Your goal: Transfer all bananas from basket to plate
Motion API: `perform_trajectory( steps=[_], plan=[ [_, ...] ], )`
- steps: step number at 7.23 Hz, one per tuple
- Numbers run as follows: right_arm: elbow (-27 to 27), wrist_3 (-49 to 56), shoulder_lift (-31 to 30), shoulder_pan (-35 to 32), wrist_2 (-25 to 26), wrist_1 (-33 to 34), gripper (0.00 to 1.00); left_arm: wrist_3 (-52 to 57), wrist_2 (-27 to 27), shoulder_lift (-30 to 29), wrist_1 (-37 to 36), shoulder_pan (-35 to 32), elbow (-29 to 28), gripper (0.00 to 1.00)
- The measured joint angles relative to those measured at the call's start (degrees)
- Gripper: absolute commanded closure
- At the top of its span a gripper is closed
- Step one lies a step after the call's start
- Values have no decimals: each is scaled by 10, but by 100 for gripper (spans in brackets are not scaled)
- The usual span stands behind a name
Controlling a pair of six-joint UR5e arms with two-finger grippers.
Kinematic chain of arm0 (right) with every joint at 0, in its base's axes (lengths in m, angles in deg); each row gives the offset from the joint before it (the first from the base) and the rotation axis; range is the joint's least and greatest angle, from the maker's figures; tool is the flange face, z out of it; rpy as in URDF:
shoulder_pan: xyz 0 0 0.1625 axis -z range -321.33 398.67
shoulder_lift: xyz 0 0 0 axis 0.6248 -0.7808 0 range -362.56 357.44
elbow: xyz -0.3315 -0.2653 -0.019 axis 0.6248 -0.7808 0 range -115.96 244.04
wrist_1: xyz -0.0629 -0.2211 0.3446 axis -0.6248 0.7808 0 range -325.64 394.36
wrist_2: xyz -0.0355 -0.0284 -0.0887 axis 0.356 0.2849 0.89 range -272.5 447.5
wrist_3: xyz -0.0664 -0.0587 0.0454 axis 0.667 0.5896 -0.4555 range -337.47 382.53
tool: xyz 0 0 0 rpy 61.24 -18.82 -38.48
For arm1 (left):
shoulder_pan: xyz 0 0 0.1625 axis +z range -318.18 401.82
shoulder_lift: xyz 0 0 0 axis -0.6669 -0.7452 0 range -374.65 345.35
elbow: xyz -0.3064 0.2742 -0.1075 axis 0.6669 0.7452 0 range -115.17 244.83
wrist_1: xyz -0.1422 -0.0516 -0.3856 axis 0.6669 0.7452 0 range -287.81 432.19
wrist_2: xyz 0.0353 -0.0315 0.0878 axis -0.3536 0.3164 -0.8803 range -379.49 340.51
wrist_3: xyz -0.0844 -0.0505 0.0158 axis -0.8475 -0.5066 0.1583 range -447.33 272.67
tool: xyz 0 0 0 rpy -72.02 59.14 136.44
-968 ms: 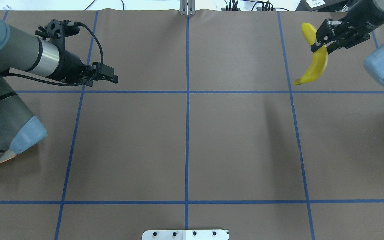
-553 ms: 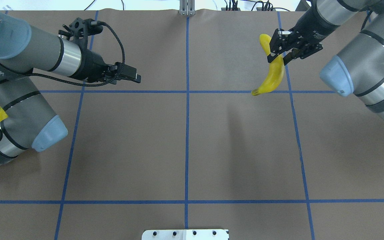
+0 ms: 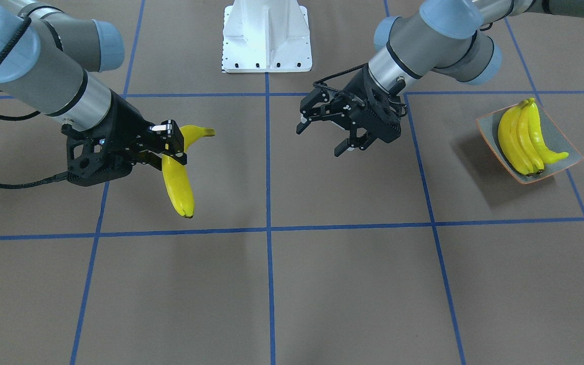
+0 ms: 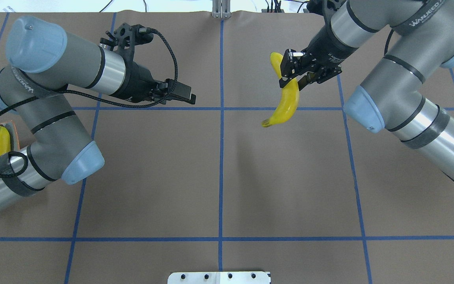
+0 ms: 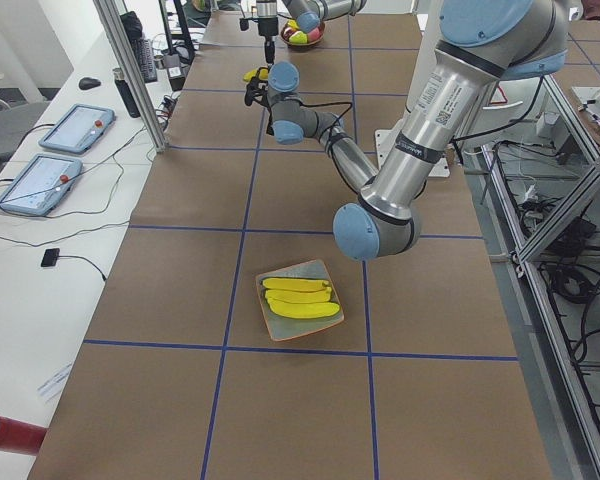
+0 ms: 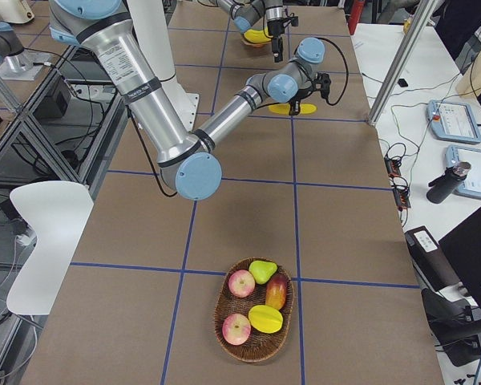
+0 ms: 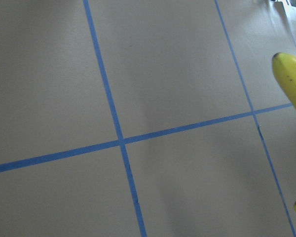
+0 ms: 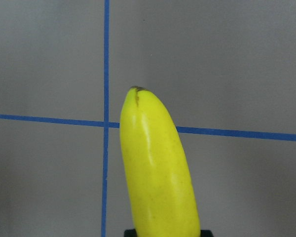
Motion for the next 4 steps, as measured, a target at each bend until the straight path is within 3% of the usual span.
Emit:
perform_trajectory(
  steps=[4],
  plan=[
    [-1, -27, 30, 55, 21, -35, 100, -6, 0, -14, 32, 35, -3, 1]
  ],
)
